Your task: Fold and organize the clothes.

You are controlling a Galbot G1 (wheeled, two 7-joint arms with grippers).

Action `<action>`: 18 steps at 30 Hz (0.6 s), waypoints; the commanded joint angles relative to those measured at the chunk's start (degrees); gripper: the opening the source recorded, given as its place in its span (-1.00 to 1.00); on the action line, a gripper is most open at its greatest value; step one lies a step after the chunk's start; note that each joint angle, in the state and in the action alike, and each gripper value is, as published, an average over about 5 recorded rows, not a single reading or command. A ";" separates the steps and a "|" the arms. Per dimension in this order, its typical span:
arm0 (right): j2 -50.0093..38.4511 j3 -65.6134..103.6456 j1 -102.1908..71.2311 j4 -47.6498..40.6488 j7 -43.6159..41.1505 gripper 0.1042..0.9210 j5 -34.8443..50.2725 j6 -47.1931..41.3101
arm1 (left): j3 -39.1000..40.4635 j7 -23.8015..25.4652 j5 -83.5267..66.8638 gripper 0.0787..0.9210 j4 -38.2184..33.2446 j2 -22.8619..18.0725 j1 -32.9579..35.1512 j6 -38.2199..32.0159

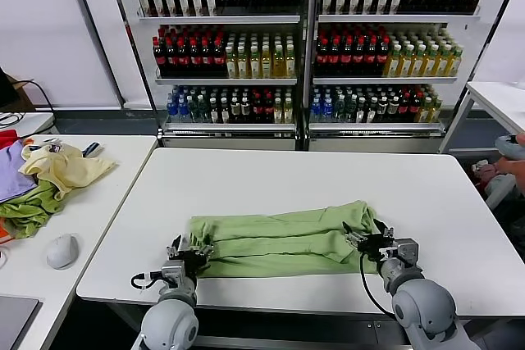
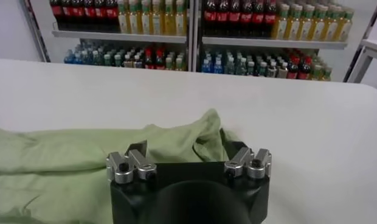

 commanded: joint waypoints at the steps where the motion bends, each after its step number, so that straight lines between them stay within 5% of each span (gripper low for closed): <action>1: 0.05 -0.07 -0.24 0.44 0.10 0.76 -0.16 -0.05 | -0.14 -2.35 -0.40 0.33 2.77 -2.65 0.13 0.70; 9: 0.03 -0.24 0.04 0.75 0.19 0.76 0.00 -0.07 | -2.52 -1.29 -4.18 -0.23 2.87 -0.56 -0.39 0.27; 18: -0.19 -0.03 0.28 1.48 0.22 0.76 0.52 0.07 | -13.95 1.59 -9.90 -0.83 -1.18 8.79 0.11 -0.63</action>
